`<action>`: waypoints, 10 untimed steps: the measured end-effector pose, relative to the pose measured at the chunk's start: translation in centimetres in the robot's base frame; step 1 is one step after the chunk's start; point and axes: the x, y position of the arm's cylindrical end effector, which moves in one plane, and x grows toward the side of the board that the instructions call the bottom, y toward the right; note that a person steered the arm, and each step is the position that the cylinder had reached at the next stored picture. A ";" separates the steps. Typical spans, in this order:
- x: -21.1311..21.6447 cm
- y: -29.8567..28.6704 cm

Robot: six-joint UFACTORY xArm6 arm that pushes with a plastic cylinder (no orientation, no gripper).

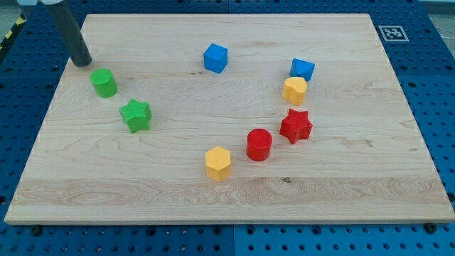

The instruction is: Slightly move the green star diagonal to the bottom right of the green circle

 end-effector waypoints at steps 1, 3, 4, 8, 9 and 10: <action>3.9 0.0; 9.7 4.1; 9.7 5.5; 12.7 1.5; 17.6 5.0; 21.6 6.4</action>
